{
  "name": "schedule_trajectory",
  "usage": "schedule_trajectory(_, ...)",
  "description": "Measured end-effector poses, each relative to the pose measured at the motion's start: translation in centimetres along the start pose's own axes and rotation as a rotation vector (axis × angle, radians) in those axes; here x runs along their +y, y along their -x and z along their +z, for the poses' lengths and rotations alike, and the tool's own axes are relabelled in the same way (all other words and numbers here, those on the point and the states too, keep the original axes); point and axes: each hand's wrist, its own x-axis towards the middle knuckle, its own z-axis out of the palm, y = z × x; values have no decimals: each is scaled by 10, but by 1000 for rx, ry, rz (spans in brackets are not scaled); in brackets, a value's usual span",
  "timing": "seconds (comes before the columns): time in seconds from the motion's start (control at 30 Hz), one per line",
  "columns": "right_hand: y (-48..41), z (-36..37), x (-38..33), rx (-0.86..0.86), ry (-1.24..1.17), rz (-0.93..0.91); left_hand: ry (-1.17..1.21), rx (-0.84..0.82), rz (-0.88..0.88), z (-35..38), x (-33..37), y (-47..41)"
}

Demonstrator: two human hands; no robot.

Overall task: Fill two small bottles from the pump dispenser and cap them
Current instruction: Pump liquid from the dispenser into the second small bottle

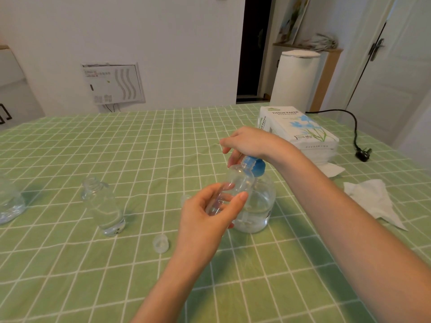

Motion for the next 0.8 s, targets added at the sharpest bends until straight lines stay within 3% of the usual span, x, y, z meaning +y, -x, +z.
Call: schedule_trajectory(0.8, -2, 1, 1, 4, -1, -3, 22, 7, 7, 1, -1, 0)
